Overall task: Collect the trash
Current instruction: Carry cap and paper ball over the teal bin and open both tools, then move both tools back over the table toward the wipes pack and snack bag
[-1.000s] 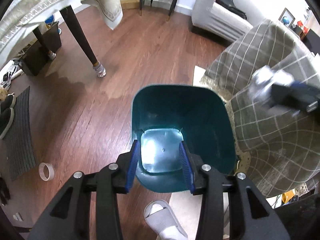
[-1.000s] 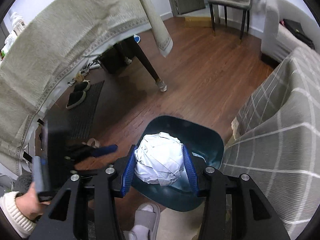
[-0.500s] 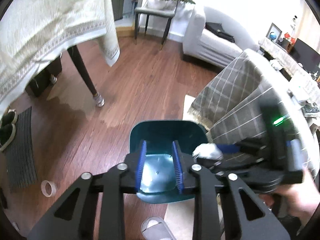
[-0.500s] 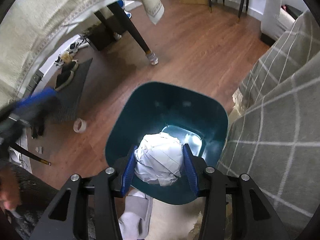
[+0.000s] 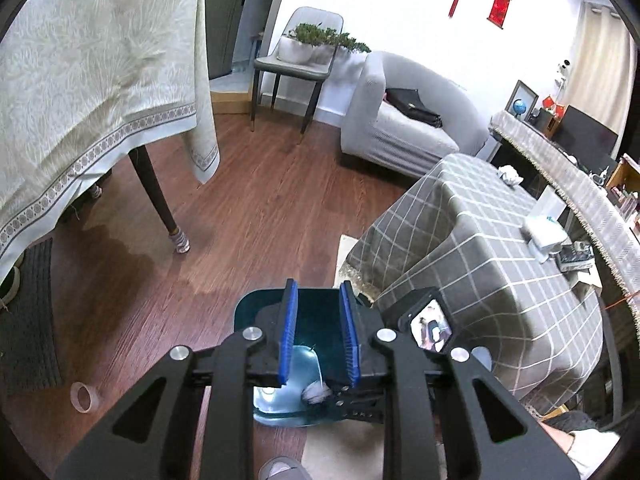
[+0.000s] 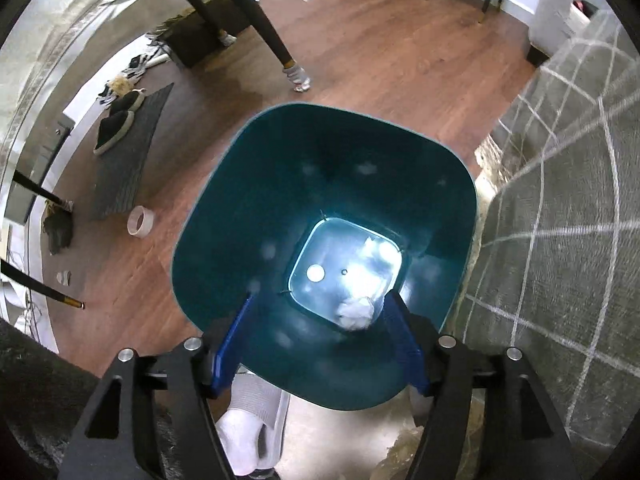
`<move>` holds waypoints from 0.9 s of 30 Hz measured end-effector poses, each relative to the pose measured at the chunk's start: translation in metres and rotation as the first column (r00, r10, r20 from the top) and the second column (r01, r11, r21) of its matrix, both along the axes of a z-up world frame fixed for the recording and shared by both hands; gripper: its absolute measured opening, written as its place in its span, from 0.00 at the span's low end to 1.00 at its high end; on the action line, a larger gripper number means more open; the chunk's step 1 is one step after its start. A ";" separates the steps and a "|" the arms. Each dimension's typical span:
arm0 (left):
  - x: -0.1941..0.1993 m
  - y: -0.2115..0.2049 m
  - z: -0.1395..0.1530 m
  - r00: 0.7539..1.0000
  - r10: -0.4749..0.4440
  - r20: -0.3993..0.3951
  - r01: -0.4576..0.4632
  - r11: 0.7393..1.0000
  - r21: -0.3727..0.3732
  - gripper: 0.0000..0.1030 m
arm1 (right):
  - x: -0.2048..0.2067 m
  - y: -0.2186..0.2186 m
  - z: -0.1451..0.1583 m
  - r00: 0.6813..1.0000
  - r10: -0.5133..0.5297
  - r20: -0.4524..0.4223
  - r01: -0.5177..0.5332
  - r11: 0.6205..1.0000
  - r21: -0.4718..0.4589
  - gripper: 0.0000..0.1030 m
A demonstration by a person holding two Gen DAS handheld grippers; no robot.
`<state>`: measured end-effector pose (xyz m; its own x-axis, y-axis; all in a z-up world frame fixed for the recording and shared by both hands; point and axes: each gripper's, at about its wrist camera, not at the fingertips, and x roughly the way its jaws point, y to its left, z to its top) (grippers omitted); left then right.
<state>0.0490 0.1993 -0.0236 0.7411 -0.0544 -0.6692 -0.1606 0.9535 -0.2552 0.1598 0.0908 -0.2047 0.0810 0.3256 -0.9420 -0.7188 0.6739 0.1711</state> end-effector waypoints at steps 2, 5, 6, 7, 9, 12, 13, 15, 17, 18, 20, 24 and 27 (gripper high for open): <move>0.000 -0.002 0.007 1.000 0.003 0.016 -0.002 1.000 -0.006 0.22 | -0.001 -0.001 0.010 1.000 0.005 0.009 -0.006 1.000 0.027 0.65; -0.003 -0.004 0.017 0.999 0.004 0.043 -0.004 1.000 0.011 0.22 | -0.002 -0.005 0.029 0.999 0.019 0.030 -0.021 0.997 0.069 0.65; -0.003 -0.007 0.021 0.999 0.005 0.051 -0.007 0.999 0.034 0.22 | -0.003 -0.007 0.038 0.999 0.021 0.038 -0.025 0.996 0.089 0.65; -0.004 -0.010 0.026 0.998 0.003 0.058 -0.006 0.999 0.048 0.22 | -0.003 -0.008 0.043 0.999 0.024 0.042 -0.028 0.994 0.101 0.63; -0.006 -0.014 0.034 0.997 0.002 0.077 -0.007 0.998 0.064 0.22 | -0.006 -0.011 0.063 0.998 0.033 0.057 -0.041 0.988 0.146 0.59; -0.009 -0.019 0.045 0.994 0.004 0.107 -0.015 0.995 0.100 0.24 | -0.012 -0.015 0.091 0.994 0.046 0.104 -0.065 0.980 0.189 0.52; -0.009 -0.021 0.048 0.994 0.005 0.113 -0.019 0.993 0.116 0.24 | -0.015 -0.018 0.102 0.991 0.046 0.122 -0.071 0.976 0.207 0.50; -0.010 -0.023 0.053 0.992 0.004 0.126 -0.019 0.993 0.120 0.24 | -0.017 -0.022 0.118 0.988 0.043 0.150 -0.077 0.971 0.227 0.48; -0.009 -0.024 0.056 0.990 0.001 0.138 -0.017 0.994 0.112 0.25 | -0.019 -0.031 0.138 0.982 0.032 0.187 -0.079 0.965 0.251 0.48; -0.009 -0.025 0.059 0.989 -0.001 0.148 -0.015 0.995 0.103 0.25 | -0.020 -0.038 0.148 0.978 0.022 0.206 -0.077 0.962 0.261 0.47; -0.010 -0.028 0.063 0.986 -0.003 0.168 -0.012 0.996 0.092 0.29 | -0.021 -0.051 0.163 0.972 0.004 0.235 -0.071 0.958 0.277 0.47; -0.006 -0.043 0.072 0.980 -0.024 0.197 0.007 0.996 0.086 0.34 | -0.023 -0.080 0.186 0.958 -0.038 0.286 -0.050 0.954 0.295 0.47; -0.002 -0.057 0.075 0.978 -0.044 0.202 0.027 0.996 0.089 0.36 | -0.024 -0.106 0.198 0.940 -0.073 0.333 -0.026 0.958 0.285 0.47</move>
